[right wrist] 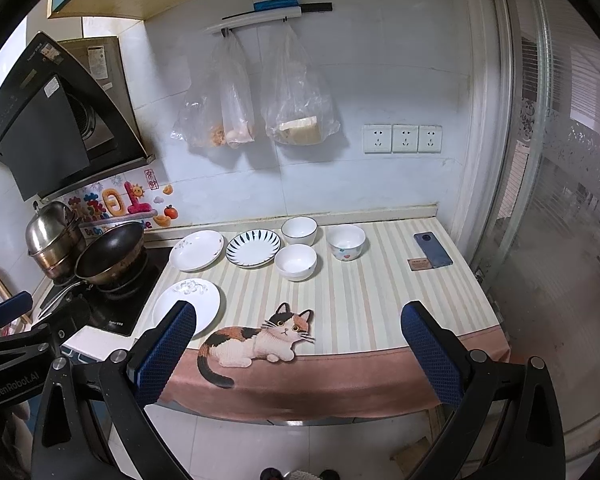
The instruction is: Organize plates and bowls
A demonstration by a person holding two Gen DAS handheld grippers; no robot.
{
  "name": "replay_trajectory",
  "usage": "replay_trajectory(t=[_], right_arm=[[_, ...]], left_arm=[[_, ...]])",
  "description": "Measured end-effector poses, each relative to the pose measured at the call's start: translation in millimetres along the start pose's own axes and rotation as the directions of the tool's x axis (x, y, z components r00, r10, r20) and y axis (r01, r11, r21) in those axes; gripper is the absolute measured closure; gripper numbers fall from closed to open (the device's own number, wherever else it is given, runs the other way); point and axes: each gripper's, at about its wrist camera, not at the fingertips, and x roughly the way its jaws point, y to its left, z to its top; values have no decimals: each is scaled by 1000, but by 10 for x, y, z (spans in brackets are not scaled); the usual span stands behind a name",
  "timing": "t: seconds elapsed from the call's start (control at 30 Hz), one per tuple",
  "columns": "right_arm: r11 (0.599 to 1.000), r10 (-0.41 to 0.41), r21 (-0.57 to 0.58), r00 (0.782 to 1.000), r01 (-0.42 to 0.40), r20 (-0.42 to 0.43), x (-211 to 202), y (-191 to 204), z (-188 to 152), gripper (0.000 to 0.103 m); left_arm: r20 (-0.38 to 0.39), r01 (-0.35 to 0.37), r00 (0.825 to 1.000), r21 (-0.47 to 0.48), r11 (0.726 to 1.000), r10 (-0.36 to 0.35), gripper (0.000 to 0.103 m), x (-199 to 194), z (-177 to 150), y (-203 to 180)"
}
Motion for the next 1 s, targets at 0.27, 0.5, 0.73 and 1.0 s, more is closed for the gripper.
replay_trajectory(t=[0.27,0.5,0.73,1.0], right_arm=[[1000,1,-2,1000,-1,2,-7,8,-20,0],[1000,5,-5,1000,-5,-5,-1,7,-33,0],[1000,6,-7,1000,-6,-5,-1,0,-52,0],[1000,10,-8,1000,-10,-3,3,6,-54,0]], left_arm=[[0,0,1000,1,1000,0,0,1,7,6],[-2,1,1000,-1,1000,-1,0,-8,-25,15],[-1,1,1000,-3,1000,-1,0,-18,-41,22],[1,-6,1000,-5,1000,6,0,-19,-51,-4]])
